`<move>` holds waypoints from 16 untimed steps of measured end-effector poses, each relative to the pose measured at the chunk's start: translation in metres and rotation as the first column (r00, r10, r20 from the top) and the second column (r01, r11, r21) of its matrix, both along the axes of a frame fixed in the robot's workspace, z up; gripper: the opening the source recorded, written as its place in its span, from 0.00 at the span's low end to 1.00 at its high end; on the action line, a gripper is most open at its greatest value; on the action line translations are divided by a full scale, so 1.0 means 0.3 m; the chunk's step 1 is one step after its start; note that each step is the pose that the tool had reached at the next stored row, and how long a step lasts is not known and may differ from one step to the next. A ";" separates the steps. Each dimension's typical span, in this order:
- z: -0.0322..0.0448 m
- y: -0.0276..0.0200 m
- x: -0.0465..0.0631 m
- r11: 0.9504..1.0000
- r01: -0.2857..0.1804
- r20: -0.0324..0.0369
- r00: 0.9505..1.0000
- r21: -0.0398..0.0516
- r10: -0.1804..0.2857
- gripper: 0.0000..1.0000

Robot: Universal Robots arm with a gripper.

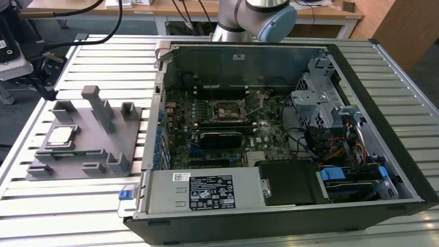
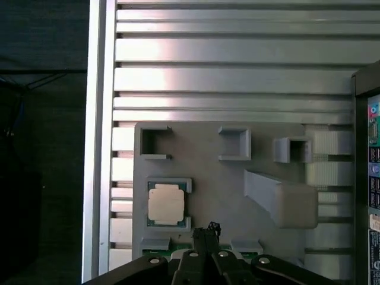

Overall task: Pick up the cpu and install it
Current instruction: 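Reach for the cpu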

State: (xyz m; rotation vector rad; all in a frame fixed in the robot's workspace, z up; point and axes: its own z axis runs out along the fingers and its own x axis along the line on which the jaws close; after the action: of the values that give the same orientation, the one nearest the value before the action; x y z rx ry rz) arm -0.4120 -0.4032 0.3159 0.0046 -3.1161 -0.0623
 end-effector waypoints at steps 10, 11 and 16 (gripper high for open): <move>-0.053 0.000 -0.087 1.000 -0.007 0.000 1.000 0.000 0.007 0.11; -0.056 0.000 -0.094 1.000 -0.007 0.000 1.000 0.000 0.007 0.11; -0.062 0.000 -0.114 1.000 -0.007 0.000 1.000 0.000 0.007 0.11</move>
State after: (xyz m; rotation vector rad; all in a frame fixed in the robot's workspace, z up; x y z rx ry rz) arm -0.4462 -0.4033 0.2974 0.0150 -3.1161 -0.0618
